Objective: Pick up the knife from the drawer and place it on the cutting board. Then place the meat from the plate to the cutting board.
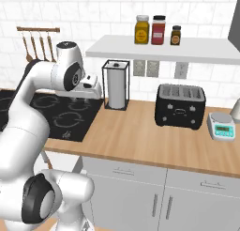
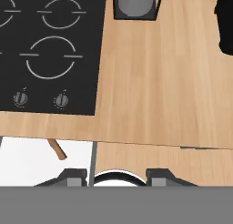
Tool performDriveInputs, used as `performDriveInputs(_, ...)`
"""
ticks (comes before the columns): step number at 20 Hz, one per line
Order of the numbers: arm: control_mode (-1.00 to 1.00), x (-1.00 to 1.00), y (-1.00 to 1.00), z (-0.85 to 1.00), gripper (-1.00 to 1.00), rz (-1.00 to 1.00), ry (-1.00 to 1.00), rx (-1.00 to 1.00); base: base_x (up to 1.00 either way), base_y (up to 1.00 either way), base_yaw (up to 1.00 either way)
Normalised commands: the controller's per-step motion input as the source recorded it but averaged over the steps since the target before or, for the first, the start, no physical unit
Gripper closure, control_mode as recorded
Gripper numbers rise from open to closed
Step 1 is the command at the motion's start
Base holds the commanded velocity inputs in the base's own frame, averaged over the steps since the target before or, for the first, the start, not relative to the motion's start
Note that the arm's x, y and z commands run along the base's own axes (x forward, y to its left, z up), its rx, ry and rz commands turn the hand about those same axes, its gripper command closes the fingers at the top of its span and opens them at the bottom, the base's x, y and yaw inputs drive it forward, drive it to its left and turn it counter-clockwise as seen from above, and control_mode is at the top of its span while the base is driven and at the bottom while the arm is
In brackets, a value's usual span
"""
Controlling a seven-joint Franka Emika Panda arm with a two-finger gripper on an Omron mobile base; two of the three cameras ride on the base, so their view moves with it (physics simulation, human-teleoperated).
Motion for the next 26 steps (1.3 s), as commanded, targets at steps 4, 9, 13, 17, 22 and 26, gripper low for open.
performDriveInputs(4,-1.0,-0.13,-0.01,-0.01,-1.0,0.0,0.0,0.0,0.0,0.0,0.0)
performDriveInputs(9,-1.0,-0.55,-0.21,-0.08,-1.0,0.0,0.0,0.0,0.0,0.0,0.0)
performDriveInputs(13,-1.0,-0.69,-0.22,-0.36,-1.0,0.0,0.0,0.0,0.0,0.0,0.0)
performDriveInputs(17,-1.0,-0.55,-0.01,-0.6,-1.0,0.0,0.0,-0.01,0.0,0.0,0.0)
performDriveInputs(22,-1.0,-0.29,0.09,-0.72,-1.0,0.0,-0.01,-0.03,0.0,0.0,0.0)
performDriveInputs(26,-1.0,-0.2,0.16,-0.63,-1.0,0.0,0.0,-0.02,0.0,0.0,0.0)
